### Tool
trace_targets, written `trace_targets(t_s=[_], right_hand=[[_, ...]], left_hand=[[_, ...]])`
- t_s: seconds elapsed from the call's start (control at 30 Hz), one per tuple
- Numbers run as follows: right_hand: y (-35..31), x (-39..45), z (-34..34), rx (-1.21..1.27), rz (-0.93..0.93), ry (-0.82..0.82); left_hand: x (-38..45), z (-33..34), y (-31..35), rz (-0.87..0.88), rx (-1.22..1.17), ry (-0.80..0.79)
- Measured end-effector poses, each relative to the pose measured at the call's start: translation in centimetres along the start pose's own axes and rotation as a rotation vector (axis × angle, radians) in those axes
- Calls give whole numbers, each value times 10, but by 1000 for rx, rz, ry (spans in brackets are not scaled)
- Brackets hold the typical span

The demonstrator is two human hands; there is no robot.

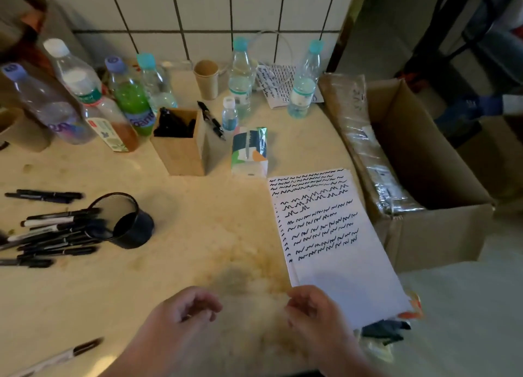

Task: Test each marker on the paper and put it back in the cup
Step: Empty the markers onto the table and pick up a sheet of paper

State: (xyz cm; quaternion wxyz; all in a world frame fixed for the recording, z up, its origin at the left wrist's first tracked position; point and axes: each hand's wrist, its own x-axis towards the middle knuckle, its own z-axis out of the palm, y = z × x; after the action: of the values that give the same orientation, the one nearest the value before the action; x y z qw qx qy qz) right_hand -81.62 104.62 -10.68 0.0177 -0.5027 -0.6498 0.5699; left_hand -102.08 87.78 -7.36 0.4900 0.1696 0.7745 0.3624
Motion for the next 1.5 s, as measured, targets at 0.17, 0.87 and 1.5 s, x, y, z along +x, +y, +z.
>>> trace_targets(t_s=[0.17,0.87,1.5], right_hand=[[13,9,-81,-192,-69,-122],[62,62,-203,-309,356,-66],[13,29,-158,257,214,-13]], left_hand=[[-4,75,16,13,-132,190],[-35,163,62,-44,-259,311],[-40,74,34,-78,-268,283]])
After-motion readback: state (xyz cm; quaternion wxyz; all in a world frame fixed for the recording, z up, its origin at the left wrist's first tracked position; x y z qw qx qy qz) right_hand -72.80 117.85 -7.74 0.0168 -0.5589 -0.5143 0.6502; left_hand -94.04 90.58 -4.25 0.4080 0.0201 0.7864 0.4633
